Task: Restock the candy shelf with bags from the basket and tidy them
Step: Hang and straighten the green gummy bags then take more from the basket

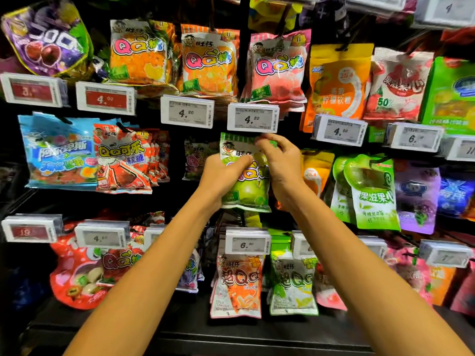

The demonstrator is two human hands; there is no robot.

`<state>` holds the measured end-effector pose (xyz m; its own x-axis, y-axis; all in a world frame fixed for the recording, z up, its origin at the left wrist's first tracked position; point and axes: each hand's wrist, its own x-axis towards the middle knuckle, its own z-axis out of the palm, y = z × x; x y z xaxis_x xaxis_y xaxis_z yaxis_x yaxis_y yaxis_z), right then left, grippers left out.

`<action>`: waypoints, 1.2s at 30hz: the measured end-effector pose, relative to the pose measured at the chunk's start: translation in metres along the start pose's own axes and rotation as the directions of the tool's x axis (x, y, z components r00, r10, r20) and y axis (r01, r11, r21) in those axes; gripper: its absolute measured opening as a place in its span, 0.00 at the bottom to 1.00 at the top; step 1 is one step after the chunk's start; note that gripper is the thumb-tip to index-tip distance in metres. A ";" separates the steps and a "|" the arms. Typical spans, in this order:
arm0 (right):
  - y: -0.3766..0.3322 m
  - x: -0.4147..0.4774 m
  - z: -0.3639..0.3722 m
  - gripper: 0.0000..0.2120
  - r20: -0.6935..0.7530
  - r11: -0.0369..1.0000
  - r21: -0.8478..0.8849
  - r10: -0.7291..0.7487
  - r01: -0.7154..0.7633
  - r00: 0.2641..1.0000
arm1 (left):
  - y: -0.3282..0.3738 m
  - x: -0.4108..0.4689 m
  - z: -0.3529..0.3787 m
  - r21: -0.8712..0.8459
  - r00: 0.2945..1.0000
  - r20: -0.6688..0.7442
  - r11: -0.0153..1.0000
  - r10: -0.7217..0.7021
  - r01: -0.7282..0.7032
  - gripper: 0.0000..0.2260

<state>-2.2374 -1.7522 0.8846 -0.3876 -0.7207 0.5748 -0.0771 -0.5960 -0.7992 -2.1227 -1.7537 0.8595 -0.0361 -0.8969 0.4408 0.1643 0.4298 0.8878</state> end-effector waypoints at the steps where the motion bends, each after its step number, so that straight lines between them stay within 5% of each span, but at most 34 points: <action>1: 0.000 0.001 0.000 0.07 -0.001 1.000 -0.001 0.003 -0.003 1.000 | 0.002 0.001 0.001 -0.017 1.000 0.004 1.000 -0.015 0.015 0.04; 5: 0.001 0.005 0.001 0.10 0.017 0.993 0.105 0.060 -0.062 0.998 | 0.007 0.009 0.001 -0.017 0.995 -0.049 0.996 -0.088 0.087 0.11; 16: -0.005 0.011 0.010 0.12 0.013 0.899 0.360 0.262 -0.249 0.965 | 0.004 0.029 0.004 -0.044 0.990 -0.115 0.996 -0.087 0.082 0.02; 22: -0.003 0.008 0.005 0.06 0.019 0.964 0.231 0.128 -0.129 0.992 | -0.007 0.028 0.007 -0.114 0.984 -0.134 0.988 -0.117 0.102 0.04; 27: 0.004 0.017 0.006 0.06 0.039 0.950 0.186 0.248 -0.251 0.968 | -0.011 0.034 0.010 -0.132 0.963 -0.142 0.969 -0.229 0.211 0.09; 36: 0.037 0.037 0.014 0.17 -0.159 0.981 -0.045 0.181 -0.191 0.971 | -0.028 0.048 0.002 0.184 0.957 -0.285 0.976 -0.057 0.113 0.19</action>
<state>-2.2419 -1.8055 0.8786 -0.5359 -0.7514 0.3850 -0.0426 -0.4314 -0.9012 -2.1313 -1.8086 0.8560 0.2370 -0.9123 0.3339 -0.0252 0.3377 0.9409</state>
